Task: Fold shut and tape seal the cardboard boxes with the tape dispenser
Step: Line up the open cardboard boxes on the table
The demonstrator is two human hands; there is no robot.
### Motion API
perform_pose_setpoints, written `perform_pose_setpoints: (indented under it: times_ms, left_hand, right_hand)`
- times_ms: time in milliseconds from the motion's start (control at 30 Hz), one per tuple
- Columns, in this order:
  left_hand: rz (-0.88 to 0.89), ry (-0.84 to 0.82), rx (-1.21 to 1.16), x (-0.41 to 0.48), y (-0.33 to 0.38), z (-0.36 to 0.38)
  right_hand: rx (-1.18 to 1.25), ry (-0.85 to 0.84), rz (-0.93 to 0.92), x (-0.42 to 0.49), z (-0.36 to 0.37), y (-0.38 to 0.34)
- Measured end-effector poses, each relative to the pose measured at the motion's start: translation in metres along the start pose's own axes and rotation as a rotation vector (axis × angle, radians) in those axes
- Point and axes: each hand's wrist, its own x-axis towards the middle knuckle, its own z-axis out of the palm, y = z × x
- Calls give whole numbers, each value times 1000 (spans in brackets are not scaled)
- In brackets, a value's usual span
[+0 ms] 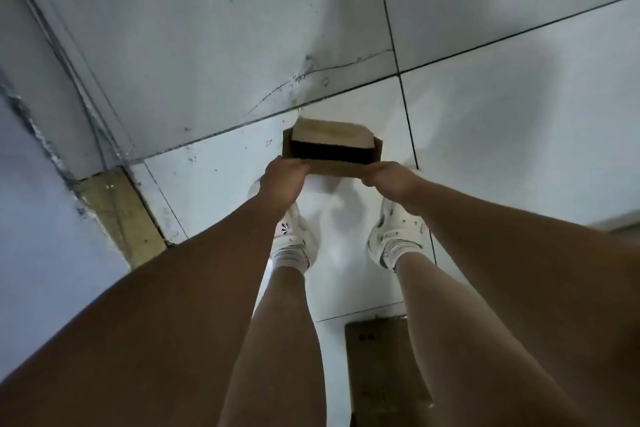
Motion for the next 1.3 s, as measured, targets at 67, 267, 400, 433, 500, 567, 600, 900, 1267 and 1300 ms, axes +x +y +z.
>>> perform_pose_setpoints:
  times_ms: [67,267,400,433,500,567,600,900,1267,1300]
  left_hand:
    - [-10,-10,-45,2,1,1]
    - [40,37,-141,-23,9,-4]
    - [147,160,-137,-63,27,-13]
    - [158,177,-149,-73,32,-15]
    - [165,191,-145,-98,44,-23]
    - [157,200,-134,-121,51,-34]
    - [153,203,-132,-131,53,-39]
    - [485,363,-90,-256,85,-90]
    - [694,392,-111,-399,114,-182]
    - [711,405,-101,-418,118,-192]
  right_hand:
    - [4,24,9,7,1,2]
    - [36,297,1,-14,-5,8]
    - [127,539,-39,-61,-23,1]
    - [153,557,-53,-71,-27,-3]
    - [198,554,-75,-94,-35,-12]
    - [209,541,-102,-118,-41,-21]
    - [227,543,-113,-128,-44,-25]
    - [525,508,-268,-266,-72,-84]
    - [494,527,-482,-441,-85,-163]
    - [508,545,-483,-454,-84,-168]
